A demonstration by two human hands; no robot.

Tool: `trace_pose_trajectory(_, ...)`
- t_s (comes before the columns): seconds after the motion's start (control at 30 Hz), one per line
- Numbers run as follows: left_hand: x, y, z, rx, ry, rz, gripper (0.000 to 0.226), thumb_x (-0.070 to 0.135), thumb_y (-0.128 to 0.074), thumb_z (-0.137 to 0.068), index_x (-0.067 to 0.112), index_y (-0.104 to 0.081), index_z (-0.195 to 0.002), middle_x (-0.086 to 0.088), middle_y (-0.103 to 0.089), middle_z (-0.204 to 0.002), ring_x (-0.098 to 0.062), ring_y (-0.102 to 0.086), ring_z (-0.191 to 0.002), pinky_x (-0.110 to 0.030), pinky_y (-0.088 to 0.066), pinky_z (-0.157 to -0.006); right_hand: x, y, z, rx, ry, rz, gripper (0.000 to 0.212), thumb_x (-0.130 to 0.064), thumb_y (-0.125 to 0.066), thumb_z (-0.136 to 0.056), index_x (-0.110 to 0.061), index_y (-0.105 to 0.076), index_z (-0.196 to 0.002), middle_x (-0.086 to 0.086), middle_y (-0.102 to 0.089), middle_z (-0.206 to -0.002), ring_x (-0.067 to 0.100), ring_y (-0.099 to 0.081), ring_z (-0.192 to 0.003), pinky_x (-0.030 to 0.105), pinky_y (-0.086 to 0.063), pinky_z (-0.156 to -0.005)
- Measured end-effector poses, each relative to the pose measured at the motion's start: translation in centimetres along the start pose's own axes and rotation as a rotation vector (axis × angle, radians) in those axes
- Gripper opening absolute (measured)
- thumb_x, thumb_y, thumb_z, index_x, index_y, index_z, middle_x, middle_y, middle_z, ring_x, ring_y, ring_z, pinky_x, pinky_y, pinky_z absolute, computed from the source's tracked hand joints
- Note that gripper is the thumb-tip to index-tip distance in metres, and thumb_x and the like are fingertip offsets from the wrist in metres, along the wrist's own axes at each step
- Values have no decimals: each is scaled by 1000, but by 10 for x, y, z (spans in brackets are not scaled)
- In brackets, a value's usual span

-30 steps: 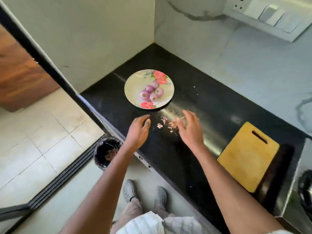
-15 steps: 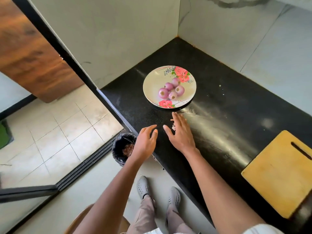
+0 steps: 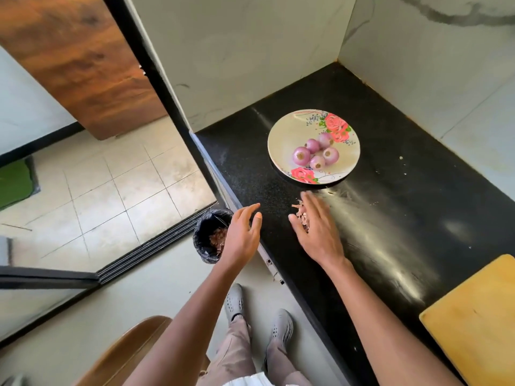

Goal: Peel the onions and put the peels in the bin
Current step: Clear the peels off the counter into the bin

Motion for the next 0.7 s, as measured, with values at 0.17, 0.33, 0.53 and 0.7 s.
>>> trace_pose_trajectory(0.17,-22,9,-1,16,18,-3,40,32,-41,-109,19,-53,-144,-3,-52,-145,-13,-42,-137,-18,-26,-103,-7,-12,14,32,-76,201,80,-61,-30,-100,-10,-20,-161,13,-19,-168,30,-13,-156,42,-9,-128)
trace_pose_trajectory(0.33,-40,12,1,39,70,49,39,30,-43,-108,17,-56,-142,-5,-54,-142,-14,-44,-135,-18,-28,-104,-36,-27,2,86,-116,228,76,-56,-29,-104,-6,-21,-160,14,-24,-166,29,-18,-155,40,-10,-128)
trace_pose_trajectory(0.53,-72,35,0,110,161,192,36,28,-46,-107,15,-58,-139,-2,-52,-134,-20,-48,-131,-46,-52,-103,-68,-54,-21,144,-126,223,69,-47,-31,-107,0,-26,-157,18,-31,-163,30,-26,-153,43,-18,-127)
trace_pose_trajectory(0.7,-84,46,-15,125,186,140,38,26,-44,-108,13,-57,-141,-6,-55,-139,-17,-45,-134,-22,-32,-109,-90,-70,-42,108,-64,199,65,-44,-31,-108,-2,-26,-158,16,-29,-164,29,-23,-154,40,-14,-127)
Point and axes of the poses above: each hand's wrist, its own z-axis away from the middle knuckle, its own y-axis out of the back of the hand, x = y × z, the point moved 1 cm from there along -z, towards the middle knuckle
